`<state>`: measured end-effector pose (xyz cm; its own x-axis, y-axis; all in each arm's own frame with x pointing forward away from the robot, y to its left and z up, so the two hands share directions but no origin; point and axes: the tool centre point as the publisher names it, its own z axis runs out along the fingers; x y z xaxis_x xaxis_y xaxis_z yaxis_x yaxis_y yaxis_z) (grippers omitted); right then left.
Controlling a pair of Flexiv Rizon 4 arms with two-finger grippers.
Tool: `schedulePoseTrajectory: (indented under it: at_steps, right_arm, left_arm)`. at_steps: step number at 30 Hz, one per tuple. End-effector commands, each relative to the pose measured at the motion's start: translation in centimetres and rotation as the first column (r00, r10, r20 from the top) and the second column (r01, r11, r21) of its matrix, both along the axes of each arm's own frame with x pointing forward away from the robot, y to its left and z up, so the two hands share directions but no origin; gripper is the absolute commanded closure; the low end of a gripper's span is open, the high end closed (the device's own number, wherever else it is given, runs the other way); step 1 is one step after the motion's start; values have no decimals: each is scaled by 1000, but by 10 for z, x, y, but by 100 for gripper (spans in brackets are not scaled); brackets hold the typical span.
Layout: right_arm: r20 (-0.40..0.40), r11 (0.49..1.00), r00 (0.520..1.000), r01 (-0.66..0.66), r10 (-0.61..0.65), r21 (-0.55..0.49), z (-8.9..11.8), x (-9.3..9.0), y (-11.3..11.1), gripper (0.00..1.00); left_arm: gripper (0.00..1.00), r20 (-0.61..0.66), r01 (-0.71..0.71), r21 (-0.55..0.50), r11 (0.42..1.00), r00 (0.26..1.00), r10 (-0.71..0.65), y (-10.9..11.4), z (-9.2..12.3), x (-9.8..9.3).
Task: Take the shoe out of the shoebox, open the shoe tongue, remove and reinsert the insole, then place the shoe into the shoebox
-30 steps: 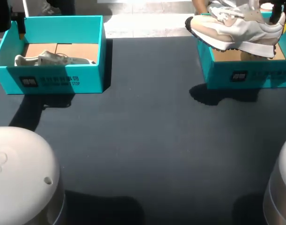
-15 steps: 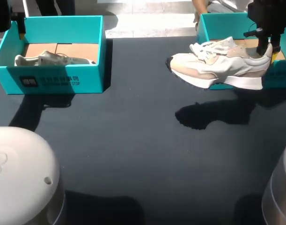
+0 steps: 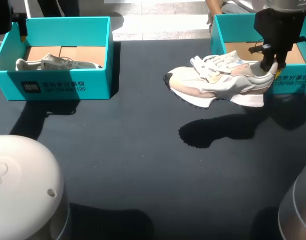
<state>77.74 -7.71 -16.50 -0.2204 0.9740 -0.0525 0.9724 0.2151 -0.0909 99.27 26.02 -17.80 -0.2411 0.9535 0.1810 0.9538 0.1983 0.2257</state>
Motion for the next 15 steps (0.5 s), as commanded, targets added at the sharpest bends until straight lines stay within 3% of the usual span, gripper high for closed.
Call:
schedulePoseTrajectory:
  at_steps: [1,9,15]
  right_arm:
    - [32,1000,999,-2,2,12,1,-3,-3,100]
    - [32,1000,999,-2,2,12,1,-3,-3,100]
    - [-34,999,999,37,-37,12,-14,-40,32,100]
  left_arm:
    - [0,3,1,1,1000,1000,-1,0,0,-1]
    - [0,3,1,1,1000,1000,-1,0,0,-1]
    - [0,3,1,1,1000,1000,-1,0,0,-1]
